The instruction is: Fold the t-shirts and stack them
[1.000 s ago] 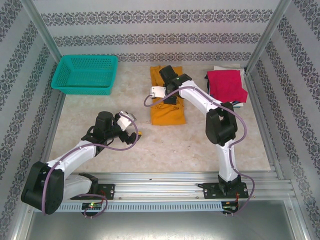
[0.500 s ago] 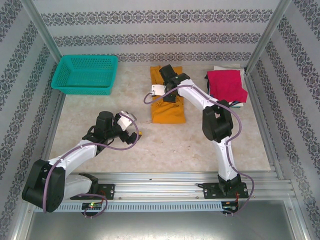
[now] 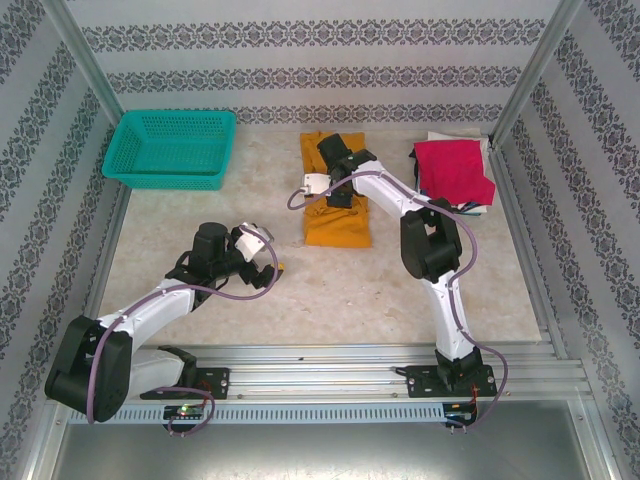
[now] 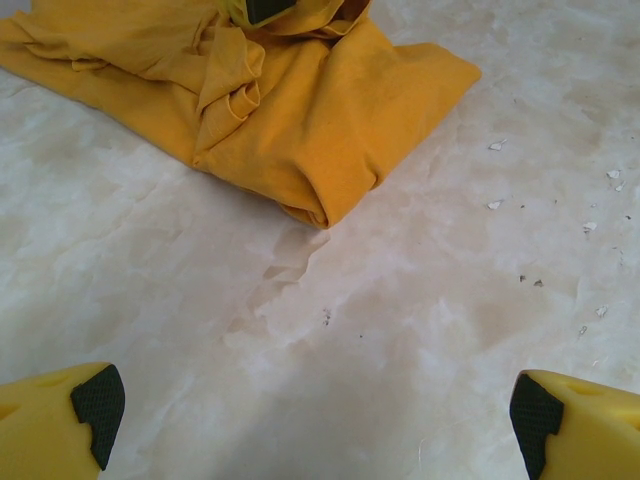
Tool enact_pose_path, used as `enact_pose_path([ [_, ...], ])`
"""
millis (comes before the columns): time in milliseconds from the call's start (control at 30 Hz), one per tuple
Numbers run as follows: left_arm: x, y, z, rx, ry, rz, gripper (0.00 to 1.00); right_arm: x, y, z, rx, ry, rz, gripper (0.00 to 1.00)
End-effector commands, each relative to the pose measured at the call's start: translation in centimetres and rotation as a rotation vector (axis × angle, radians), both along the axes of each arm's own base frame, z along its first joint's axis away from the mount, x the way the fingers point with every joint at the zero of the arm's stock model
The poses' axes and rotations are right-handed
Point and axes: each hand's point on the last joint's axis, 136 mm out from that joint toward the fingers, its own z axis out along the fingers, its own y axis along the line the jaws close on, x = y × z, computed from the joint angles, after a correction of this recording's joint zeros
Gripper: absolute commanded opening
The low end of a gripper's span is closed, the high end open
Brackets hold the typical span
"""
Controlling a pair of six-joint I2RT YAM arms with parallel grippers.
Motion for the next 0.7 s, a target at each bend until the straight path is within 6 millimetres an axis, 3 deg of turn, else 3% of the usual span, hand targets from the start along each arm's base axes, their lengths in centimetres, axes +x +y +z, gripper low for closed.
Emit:
enact_pose_path([
  [0, 0.8, -0.6, 1.6, -0.005, -0.07, -0.02, 1.0, 0.8, -0.8, 1.0, 0.022, -0.032, -0.033, 0.0],
  [233, 1.0, -0.6, 1.6, -0.002, -0.076, -0.023, 1.0, 1.1, -1.1, -0.4, 0.01, -0.031, -0.044, 0.02],
  [300, 1.0, -0.6, 1.6, -0.003, -0.077, -0.024, 1.0, 1.4, -0.9, -0.4, 0.018, -0.05, -0.049, 0.13],
  [333, 1.0, -0.7, 1.6, -0.004, -0.076, -0.025, 1.0, 1.7, -0.9, -0.1, 0.024, -0.068, -0.057, 0.28],
  [367, 1.0, -0.7, 1.6, -0.006, -0.075, -0.024, 1.0, 2.1, -0.8, 0.4, 0.033, -0.09, -0.067, 0.38],
  [500, 1.4, -0.8, 2.0, -0.031, -0.074, -0.008, 1.0, 3.6, -0.5, 4.0, 0.132, -0.227, -0.15, 0.59],
  [667, 3.8, -1.6, 2.0, -0.059, -0.042, 0.06, 1.0, 3.6, -1.2, 8.4, 0.336, -0.311, -0.328, 0.66],
])
